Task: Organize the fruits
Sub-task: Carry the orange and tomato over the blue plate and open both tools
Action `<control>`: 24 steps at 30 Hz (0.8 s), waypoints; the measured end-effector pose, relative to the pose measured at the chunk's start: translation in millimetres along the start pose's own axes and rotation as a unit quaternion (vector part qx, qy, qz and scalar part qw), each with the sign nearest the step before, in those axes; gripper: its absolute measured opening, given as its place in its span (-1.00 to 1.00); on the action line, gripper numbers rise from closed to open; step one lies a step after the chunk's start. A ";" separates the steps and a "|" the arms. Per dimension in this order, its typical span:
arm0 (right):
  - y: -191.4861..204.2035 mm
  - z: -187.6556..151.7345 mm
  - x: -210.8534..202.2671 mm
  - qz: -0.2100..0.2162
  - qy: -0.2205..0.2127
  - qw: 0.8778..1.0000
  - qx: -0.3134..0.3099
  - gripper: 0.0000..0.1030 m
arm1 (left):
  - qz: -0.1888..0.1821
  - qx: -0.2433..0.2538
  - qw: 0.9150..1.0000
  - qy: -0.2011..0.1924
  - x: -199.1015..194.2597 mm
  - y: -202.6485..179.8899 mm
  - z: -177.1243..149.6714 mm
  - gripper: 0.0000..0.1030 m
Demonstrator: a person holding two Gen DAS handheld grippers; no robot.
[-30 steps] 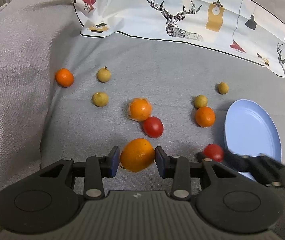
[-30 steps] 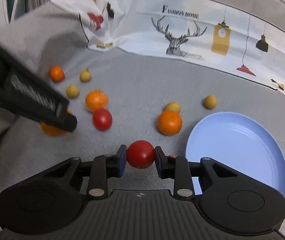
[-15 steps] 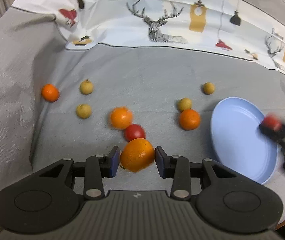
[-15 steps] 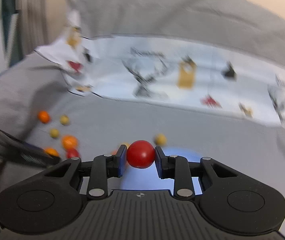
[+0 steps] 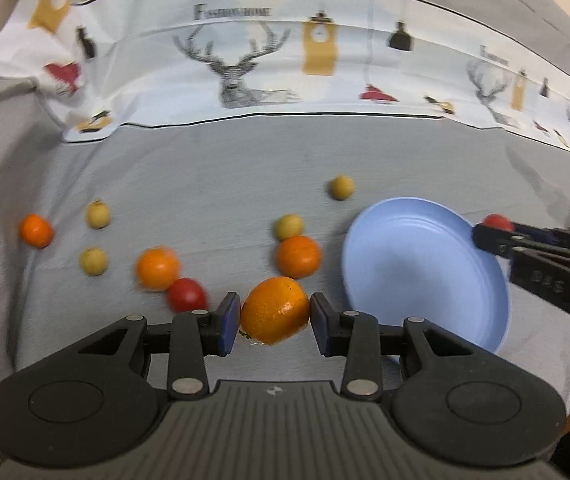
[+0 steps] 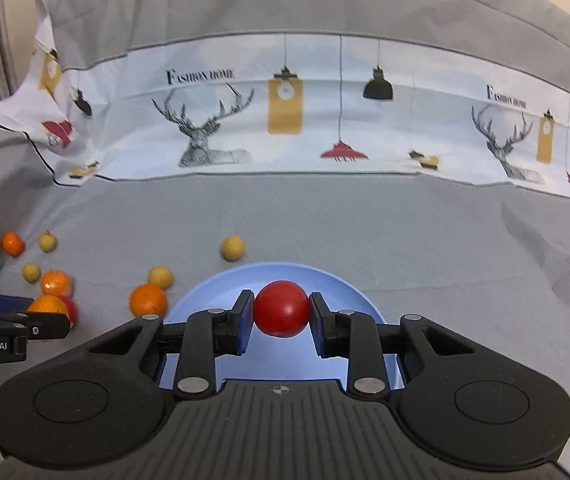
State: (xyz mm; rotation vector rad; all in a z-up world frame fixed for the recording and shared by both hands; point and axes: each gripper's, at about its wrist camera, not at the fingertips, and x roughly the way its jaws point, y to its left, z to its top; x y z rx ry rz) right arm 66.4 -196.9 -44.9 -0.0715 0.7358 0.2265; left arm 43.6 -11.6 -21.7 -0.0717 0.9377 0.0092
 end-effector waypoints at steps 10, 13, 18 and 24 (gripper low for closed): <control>-14.1 -4.4 0.7 -0.011 0.017 1.000 0.004 -0.40 | -0.070 0.049 0.996 -0.015 10.3 -46.4 -2.2 -0.18; -19.7 -4.0 0.5 -0.012 0.020 1.000 0.013 -0.40 | -0.085 0.061 0.994 -0.012 13.9 -55.5 -3.3 -0.18; -23.3 -4.3 1.9 -0.013 0.025 1.000 0.013 -0.40 | -0.090 0.067 0.994 0.000 21.4 -60.2 -3.4 -0.18; -26.9 -6.4 5.3 -0.008 0.038 0.999 0.021 -0.40 | -0.088 0.072 0.993 0.007 27.1 -61.5 -1.8 -0.18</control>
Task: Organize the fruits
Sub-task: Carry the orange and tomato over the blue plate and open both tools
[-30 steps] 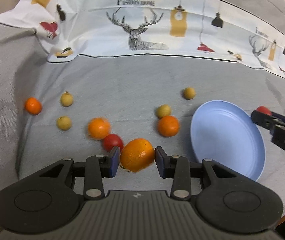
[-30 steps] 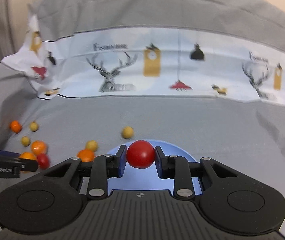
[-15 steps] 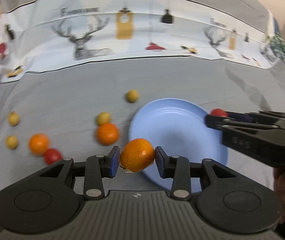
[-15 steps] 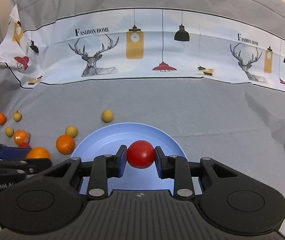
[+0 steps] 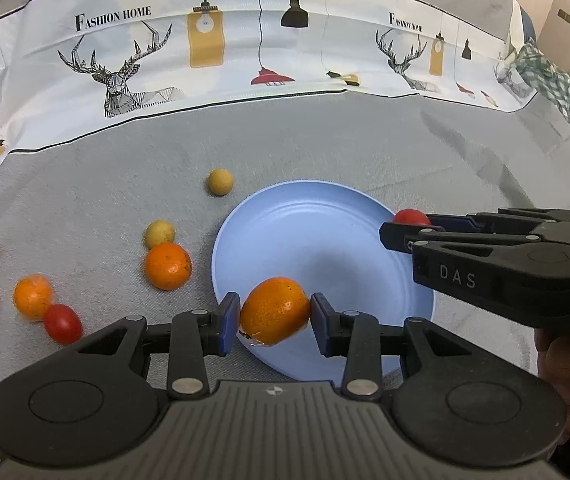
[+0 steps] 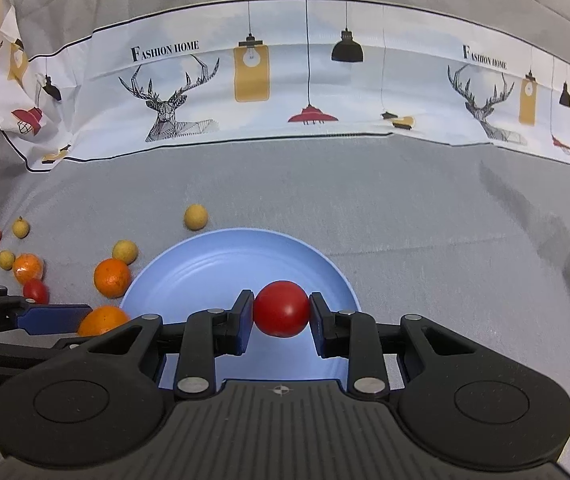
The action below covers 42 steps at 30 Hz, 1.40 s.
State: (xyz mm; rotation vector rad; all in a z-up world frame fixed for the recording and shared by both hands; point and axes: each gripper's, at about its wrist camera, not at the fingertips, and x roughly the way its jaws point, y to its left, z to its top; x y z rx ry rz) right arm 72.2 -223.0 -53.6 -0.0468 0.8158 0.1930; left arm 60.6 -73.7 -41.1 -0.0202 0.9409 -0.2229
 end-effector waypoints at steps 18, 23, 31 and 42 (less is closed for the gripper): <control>-2.7 -3.4 6.4 -0.011 0.018 1.000 -0.004 -0.40 | -0.025 -0.003 1.000 0.016 5.9 -1.7 0.3 -0.17; -0.1 -3.6 8.6 -0.012 0.022 1.000 -0.007 -0.40 | -0.025 -0.002 0.999 0.020 6.3 -2.7 0.3 -0.17; -0.5 -3.4 9.5 -0.012 0.025 1.000 -0.006 -0.40 | -0.028 0.004 0.999 0.020 7.1 -6.5 1.9 -0.18; 0.3 -3.8 11.2 -0.016 0.028 0.999 -0.005 -0.30 | -0.032 0.003 0.999 0.020 6.4 -7.1 1.6 -0.16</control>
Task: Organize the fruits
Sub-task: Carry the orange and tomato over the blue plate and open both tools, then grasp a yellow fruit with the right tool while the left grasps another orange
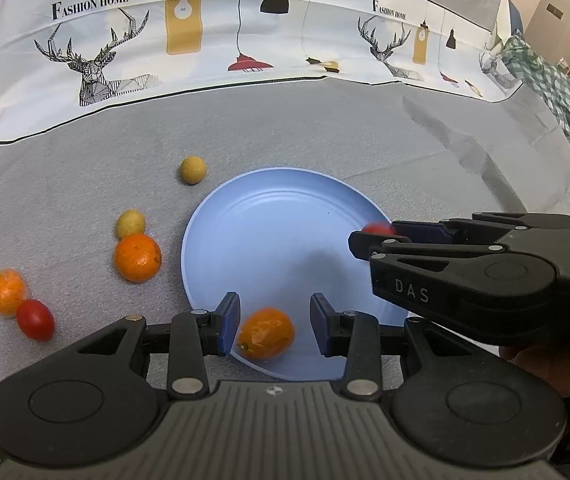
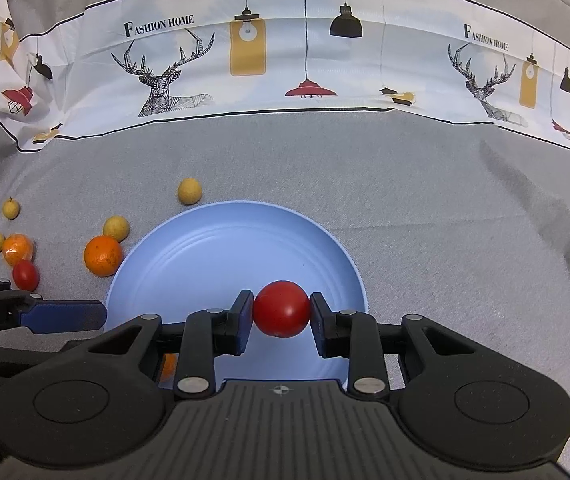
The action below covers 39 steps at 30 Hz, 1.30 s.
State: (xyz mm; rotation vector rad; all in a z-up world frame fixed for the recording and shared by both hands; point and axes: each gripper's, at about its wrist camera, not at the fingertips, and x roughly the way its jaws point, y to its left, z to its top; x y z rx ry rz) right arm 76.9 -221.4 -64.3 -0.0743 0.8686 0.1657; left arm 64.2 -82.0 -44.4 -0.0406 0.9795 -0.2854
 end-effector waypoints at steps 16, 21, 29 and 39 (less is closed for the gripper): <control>-6.4 1.3 -2.1 -0.026 -0.008 0.999 0.033 0.05 | 0.013 -0.014 1.000 -0.008 -3.9 5.8 3.0 -0.15; -4.5 1.4 -2.8 -0.026 -0.011 0.999 0.035 0.06 | 0.013 -0.016 1.000 -0.008 -4.4 6.9 2.8 -0.15; -2.7 3.5 -5.1 -0.026 -0.019 0.999 0.034 0.06 | 0.012 -0.018 1.000 -0.008 -4.6 7.5 2.4 -0.15; -2.0 4.7 -7.2 -0.028 -0.028 0.999 0.032 0.05 | 0.012 -0.018 1.000 -0.008 -5.0 7.4 2.6 -0.17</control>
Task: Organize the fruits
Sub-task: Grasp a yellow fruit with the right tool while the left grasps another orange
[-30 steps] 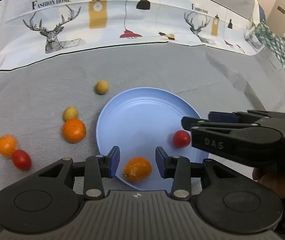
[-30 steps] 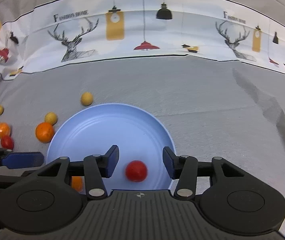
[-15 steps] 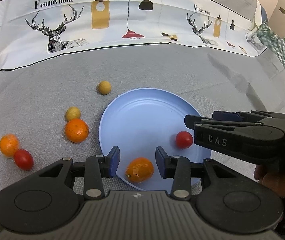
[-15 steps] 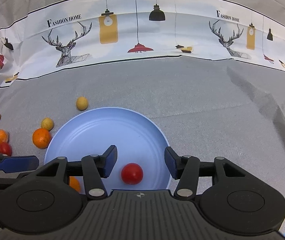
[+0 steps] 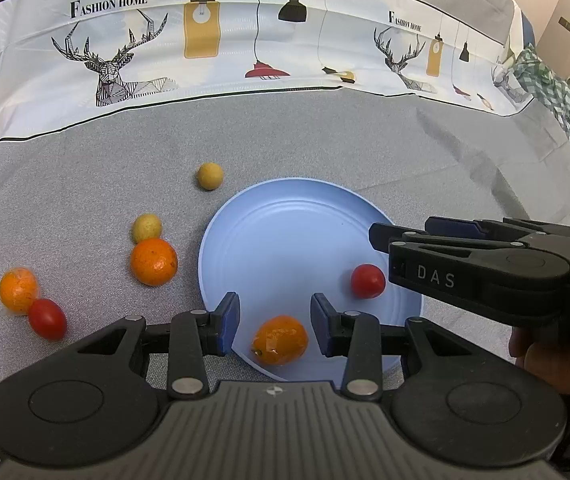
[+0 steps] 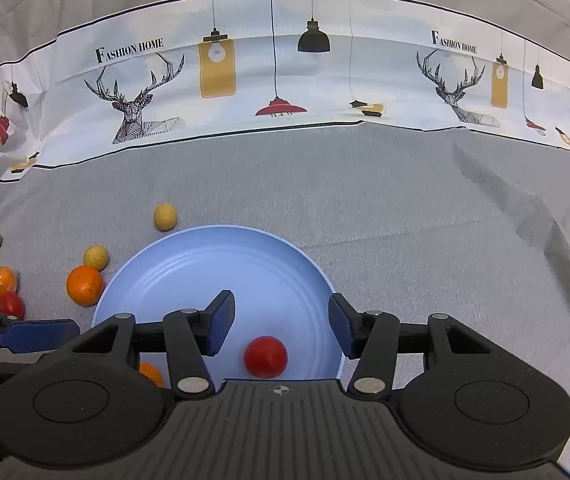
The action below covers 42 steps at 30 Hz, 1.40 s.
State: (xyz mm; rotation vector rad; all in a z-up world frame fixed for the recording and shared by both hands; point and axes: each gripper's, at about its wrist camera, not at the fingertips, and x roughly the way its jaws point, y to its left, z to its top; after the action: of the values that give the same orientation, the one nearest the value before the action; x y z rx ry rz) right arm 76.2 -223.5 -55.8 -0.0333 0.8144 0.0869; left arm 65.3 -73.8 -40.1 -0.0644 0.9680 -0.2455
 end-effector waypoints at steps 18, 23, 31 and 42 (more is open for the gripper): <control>-6.7 20.8 -19.3 0.047 -0.084 0.995 0.037 -0.62 | -0.023 -0.269 0.961 -0.054 -41.7 133.3 34.3 -0.87; 6.8 32.6 -9.1 0.093 -0.080 0.991 0.047 -0.62 | -0.025 -0.249 0.968 -0.020 -25.1 118.1 33.3 -0.86; 28.5 48.4 19.3 0.132 -0.052 0.988 0.054 -0.61 | -0.006 -0.251 0.968 0.013 -1.0 123.6 29.7 -0.39; 62.5 68.2 75.4 0.140 -0.003 0.990 0.036 -0.49 | 0.009 -0.256 0.966 0.037 23.5 124.3 39.5 -0.17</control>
State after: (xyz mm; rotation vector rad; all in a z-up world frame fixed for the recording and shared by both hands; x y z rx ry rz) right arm 171.6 -152.1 -63.7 0.1496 0.8108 0.3225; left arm 132.6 39.1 -57.0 -0.5225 1.0872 0.0242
